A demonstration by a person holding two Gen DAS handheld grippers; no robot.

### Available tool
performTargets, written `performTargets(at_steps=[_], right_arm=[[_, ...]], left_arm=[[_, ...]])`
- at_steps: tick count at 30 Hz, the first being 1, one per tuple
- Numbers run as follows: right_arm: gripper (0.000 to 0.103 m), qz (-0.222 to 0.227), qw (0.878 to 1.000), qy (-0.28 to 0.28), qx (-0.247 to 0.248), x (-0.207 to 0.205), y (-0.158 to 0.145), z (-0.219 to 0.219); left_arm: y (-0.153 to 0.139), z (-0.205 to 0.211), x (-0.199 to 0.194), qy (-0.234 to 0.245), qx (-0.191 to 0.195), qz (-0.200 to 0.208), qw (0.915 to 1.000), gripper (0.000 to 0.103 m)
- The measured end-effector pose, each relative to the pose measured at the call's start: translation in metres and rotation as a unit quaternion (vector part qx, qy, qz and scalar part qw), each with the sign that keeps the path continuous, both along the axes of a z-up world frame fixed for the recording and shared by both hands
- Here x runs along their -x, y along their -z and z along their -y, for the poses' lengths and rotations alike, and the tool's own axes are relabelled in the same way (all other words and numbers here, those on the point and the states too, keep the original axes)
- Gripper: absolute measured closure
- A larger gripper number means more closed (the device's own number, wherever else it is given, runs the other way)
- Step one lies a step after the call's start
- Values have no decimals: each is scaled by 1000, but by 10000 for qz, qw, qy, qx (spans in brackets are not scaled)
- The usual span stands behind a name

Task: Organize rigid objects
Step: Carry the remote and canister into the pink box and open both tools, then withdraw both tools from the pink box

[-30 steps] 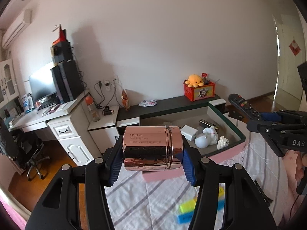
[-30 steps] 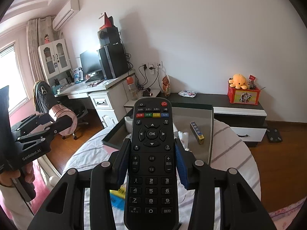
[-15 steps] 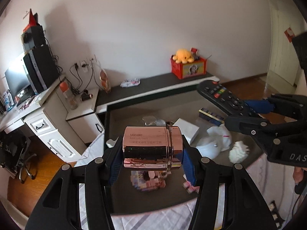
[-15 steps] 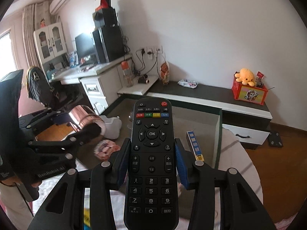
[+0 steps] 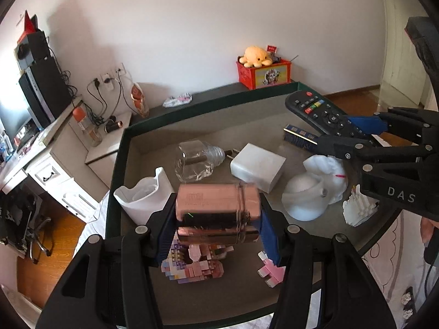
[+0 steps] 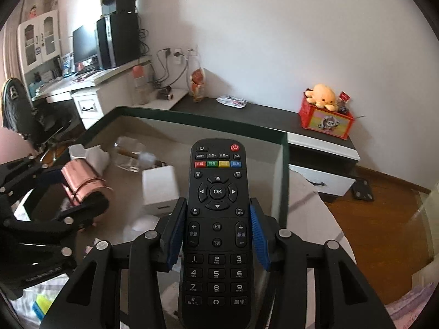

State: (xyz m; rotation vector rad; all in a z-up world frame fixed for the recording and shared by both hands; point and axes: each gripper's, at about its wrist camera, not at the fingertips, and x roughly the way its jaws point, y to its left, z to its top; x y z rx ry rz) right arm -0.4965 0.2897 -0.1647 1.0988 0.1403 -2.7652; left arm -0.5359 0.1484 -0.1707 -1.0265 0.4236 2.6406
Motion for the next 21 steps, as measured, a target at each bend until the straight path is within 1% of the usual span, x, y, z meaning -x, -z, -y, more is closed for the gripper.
performTargets(at_steps=[2, 5, 7, 9, 11, 12, 13, 14, 15, 16, 19, 20, 21], right_arm=[[58, -24, 10000, 54, -27, -1, 0, -4], [58, -63, 9999, 97, -14, -1, -1, -6], [58, -84, 9999, 136, -9, -2, -1, -7], [58, -101, 9998, 157, -12, -2, -1, -7], [57, -168, 9997, 153, 37, -4, -5, -8], [55, -201, 9996, 179, 32, -4, -6, -8], [53, -235, 9995, 195, 50, -6, -8, -9], [46, -255, 9994, 203, 83, -6, -9, -9], [44, -262, 9994, 211, 119, -6, -11, -10], [44, -288, 9992, 227, 151, -8, -13, -11], [41, -356, 9987, 241, 277, -19, -22, -13], [38, -408, 9982, 225, 387, -27, -27, -15], [32, -435, 9980, 221, 409, -34, -31, -15]], left_arm=[[0, -1, -2, -14, 2, -43, 10000, 46], [-2, 2, -3, -76, 8, -134, 9999, 42], [-3, 5, -4, -125, -12, -195, 9997, 31], [-5, 10, -5, -182, -101, -234, 9995, 27], [-7, 12, -6, -219, -116, -267, 9993, 20], [-8, 14, -6, -269, -105, -299, 9991, 16], [-9, 15, -7, -290, -102, -322, 9990, 15], [-10, 18, -8, -298, -125, -333, 9989, 14], [-12, 20, -9, -323, -151, -346, 9988, 11], [-14, 22, -11, -363, -180, -390, 9984, 8], [-26, 33, -21, -473, -300, -561, 9969, 7], [-32, 38, -27, -560, -381, -625, 9957, 7], [-37, 42, -35, -662, -448, -706, 9943, 6]])
